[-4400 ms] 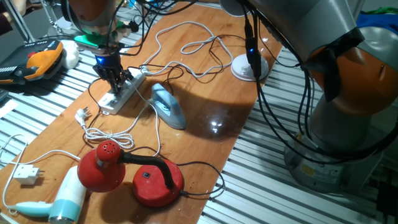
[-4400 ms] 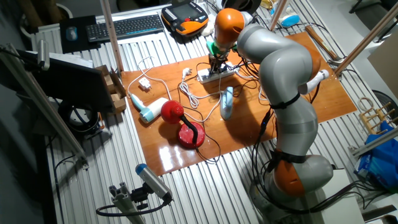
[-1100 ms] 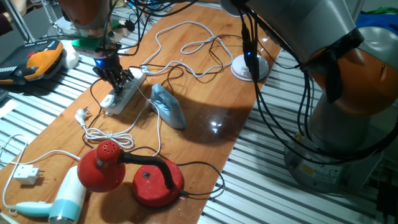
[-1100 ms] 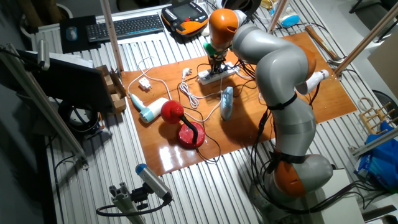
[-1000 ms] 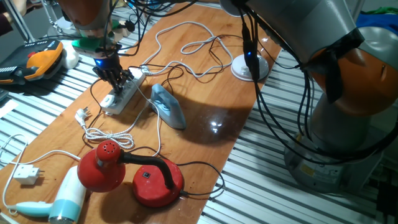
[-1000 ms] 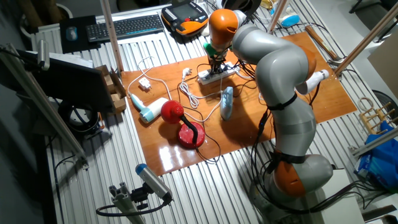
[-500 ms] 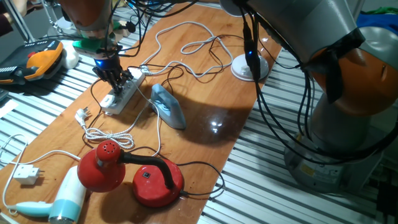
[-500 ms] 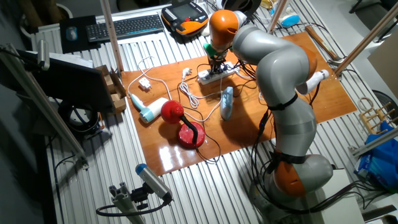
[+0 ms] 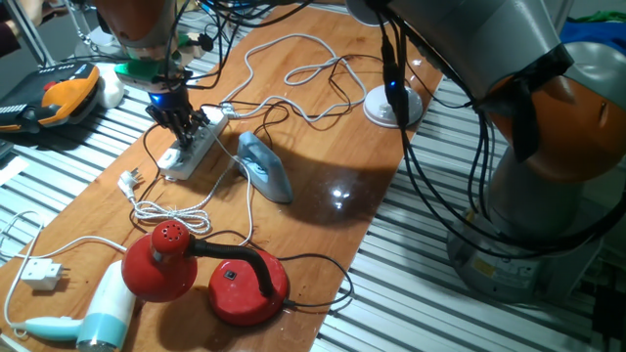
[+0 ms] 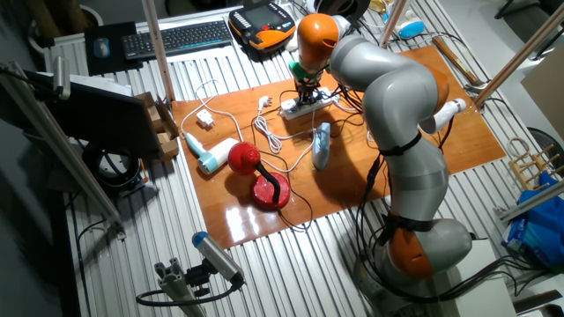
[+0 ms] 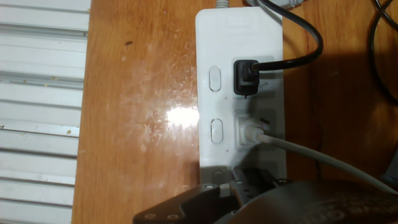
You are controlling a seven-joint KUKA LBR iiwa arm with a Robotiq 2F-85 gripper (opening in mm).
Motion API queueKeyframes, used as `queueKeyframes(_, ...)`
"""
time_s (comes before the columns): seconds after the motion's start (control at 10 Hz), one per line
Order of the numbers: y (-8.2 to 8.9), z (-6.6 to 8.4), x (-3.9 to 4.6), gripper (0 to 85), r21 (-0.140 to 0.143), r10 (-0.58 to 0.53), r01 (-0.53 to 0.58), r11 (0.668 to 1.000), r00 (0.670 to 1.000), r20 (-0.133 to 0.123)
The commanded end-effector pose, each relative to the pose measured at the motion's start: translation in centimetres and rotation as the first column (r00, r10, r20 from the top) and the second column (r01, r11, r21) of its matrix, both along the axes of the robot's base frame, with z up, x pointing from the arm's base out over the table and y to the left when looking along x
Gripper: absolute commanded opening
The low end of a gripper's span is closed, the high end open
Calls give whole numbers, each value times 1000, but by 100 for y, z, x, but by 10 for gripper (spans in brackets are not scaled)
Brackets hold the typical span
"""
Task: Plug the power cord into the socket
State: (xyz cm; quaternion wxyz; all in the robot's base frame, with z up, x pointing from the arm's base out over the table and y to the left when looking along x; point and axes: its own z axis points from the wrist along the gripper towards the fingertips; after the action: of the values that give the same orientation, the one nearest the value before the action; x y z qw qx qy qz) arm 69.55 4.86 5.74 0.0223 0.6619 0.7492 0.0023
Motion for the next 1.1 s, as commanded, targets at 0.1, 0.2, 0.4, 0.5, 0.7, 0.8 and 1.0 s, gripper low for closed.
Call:
queueKeyframes(0.1,3,-43,-14,0,-3,2,-2,1000,1000,2)
queueKeyframes(0.2,5,-54,-16,0,-6,2,-2,1000,1000,4)
queueKeyframes(0.4,5,-54,-17,0,-9,2,-2,1000,1000,7)
queueKeyframes(0.5,7,-64,-17,0,-8,2,-2,1000,1000,7)
queueKeyframes(0.7,7,-68,-20,0,-4,2,-2,1000,1000,4)
queueKeyframes(0.8,6,-80,-19,0,2,0,0,1000,1000,4)
queueKeyframes(1.0,6,-95,-24,0,0,0,0,1000,1000,7)
